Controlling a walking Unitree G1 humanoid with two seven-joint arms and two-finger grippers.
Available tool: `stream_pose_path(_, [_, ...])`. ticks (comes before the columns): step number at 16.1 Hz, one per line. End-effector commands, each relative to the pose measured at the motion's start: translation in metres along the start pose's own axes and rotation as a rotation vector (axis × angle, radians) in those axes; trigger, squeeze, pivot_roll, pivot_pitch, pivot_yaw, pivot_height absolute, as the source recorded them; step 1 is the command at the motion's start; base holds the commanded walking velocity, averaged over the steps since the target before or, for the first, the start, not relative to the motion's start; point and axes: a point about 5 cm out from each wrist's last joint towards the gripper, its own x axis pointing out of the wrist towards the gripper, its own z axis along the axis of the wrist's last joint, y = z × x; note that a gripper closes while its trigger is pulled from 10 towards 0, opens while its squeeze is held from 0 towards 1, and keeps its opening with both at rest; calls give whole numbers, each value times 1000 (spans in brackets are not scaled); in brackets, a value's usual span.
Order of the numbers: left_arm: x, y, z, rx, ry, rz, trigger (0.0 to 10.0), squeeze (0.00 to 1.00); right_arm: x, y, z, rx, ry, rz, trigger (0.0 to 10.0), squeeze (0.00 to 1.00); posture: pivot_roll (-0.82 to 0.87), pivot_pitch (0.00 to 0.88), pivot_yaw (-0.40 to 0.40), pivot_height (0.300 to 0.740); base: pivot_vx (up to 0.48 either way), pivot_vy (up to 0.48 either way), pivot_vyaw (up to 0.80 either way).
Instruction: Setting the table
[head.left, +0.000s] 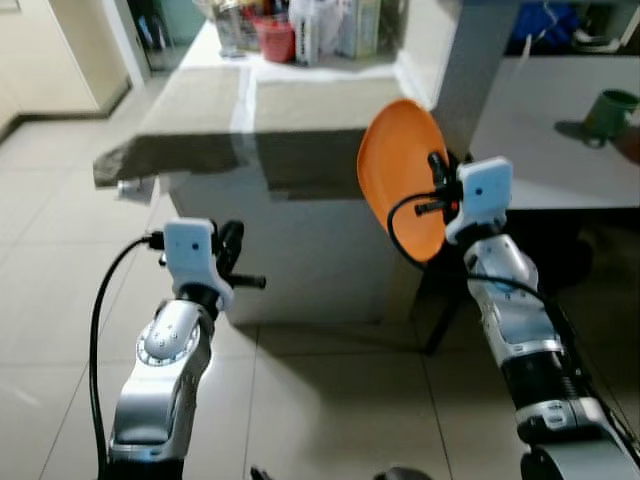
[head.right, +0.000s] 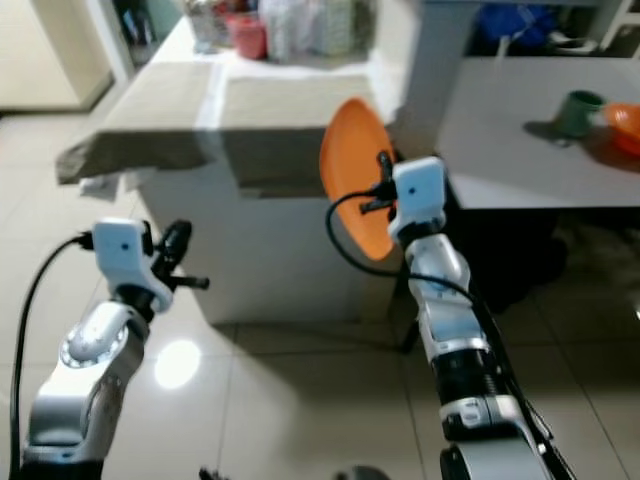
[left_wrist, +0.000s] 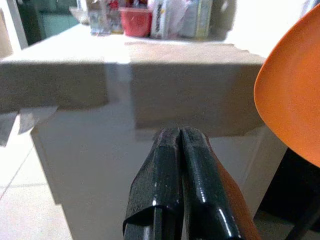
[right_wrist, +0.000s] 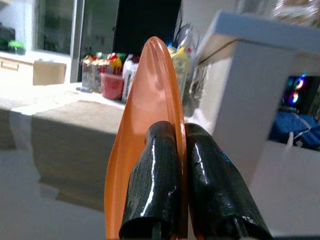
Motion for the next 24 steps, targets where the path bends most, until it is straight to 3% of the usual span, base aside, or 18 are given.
stream_pose_path(1, [1,-5,2,5,-10,-8,10000,0,2,-6,9,-9,-49,-16,0,0,-100,0,52,740,0,-450,0])
stream_pose_path(13, [13,-10,-1,82,1,-27,10000,0,-6,-5,3,-36,-45,-16,0,0,-125,0,74,740,208,-396,0])
stream_pose_path(24, [13,-16,-2,83,-8,-44,10000,0,-7,-10,4,-46,-55,-21,0,0,-129,0,73,740,302,-369,0])
